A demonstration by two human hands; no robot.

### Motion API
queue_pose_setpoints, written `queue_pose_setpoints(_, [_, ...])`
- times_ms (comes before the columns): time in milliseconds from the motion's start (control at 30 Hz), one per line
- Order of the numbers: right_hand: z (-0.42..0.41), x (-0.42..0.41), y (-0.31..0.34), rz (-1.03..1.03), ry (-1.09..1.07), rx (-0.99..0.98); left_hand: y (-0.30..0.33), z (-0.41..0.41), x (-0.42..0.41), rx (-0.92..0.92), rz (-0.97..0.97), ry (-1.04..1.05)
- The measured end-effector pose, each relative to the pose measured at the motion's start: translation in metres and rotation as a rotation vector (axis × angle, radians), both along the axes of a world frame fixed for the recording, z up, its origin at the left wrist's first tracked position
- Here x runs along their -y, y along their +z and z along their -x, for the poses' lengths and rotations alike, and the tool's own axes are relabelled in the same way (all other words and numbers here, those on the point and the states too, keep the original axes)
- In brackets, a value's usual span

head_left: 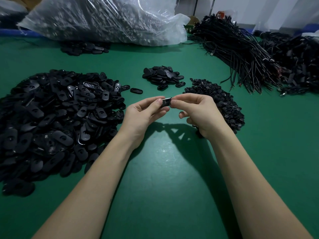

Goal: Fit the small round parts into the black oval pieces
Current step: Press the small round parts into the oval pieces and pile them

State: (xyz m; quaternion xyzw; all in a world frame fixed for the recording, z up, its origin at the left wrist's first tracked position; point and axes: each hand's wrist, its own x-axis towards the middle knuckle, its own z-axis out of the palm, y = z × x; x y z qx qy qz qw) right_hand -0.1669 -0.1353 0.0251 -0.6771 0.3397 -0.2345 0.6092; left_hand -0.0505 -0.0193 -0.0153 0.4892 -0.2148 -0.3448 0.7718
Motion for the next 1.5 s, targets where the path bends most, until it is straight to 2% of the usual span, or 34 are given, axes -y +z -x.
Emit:
queue_pose_setpoints(200, [-0.0027, -0.0018, -0.0011, 0.129, -0.056, -0.013, 0.0003, 0.0009, -0.0003, 0.029, -0.021, -0.001])
queue_pose_setpoints(367, [-0.0061, -0.0018, -0.0059, 0.157, -0.07, -0.04, 0.0, 0.0012, -0.0004, 0.046, -0.037, 0.005])
queue_pose_setpoints(1067, [-0.0055, 0.001, -0.0016, 0.461, -0.002, -0.212, -0.0041, 0.0031, 0.0009, 0.16, -0.063, 0.034])
queue_pose_setpoints(1333, [-0.0043, 0.0002, -0.0089, 0.436, -0.026, -0.149, -0.0076, 0.0001, -0.0021, 0.225, -0.096, 0.017])
queue_pose_setpoints(1400, [-0.0043, 0.0008, -0.0098, 0.37, -0.034, -0.123, -0.0076, -0.0005, -0.0019, 0.23, -0.102, 0.019])
queue_pose_setpoints(1500, [-0.0015, 0.001, -0.0092, 0.149, -0.007, -0.062, -0.0073, -0.002, -0.0021, 0.216, -0.103, 0.007])
